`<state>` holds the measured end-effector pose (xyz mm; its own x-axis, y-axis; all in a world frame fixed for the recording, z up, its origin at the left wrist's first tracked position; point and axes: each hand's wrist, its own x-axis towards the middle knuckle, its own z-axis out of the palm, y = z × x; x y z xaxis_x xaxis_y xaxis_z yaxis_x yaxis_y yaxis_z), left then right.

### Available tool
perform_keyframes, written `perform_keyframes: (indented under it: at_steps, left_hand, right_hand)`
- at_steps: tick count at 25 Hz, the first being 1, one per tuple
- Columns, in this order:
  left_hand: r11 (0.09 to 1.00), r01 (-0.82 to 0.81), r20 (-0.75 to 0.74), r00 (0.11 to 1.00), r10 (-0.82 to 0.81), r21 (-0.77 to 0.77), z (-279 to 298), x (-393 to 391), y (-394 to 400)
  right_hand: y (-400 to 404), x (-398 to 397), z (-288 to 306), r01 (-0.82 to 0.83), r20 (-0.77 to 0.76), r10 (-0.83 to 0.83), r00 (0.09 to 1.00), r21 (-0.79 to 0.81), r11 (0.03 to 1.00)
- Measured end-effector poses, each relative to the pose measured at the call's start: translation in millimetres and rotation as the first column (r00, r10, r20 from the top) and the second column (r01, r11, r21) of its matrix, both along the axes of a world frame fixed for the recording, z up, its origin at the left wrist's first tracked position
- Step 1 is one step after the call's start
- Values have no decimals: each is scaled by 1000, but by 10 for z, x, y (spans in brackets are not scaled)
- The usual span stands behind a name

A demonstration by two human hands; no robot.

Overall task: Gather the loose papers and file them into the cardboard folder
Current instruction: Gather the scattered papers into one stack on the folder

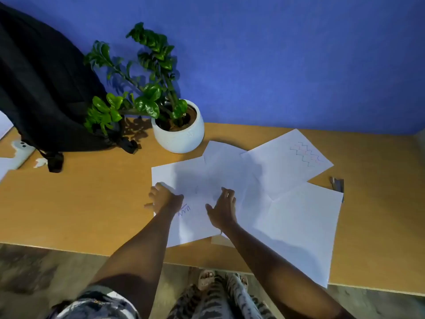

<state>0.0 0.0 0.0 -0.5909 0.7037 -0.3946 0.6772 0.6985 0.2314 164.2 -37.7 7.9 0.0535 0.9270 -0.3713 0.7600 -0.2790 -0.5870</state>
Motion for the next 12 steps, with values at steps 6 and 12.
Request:
perform_keyframes:
  at_steps: [6, 12]
  left_hand:
    - [955, -296, 109, 949, 295, -8, -83, -167, -44]
    - [955, -296, 118, 948, 295, -11, -169, -206, -132]
  right_hand:
    - [-82, -62, -67, 115, -8, -117, 993, -162, 980]
    - [-125, -147, -101, 168, -86, -180, 980, -133, 977]
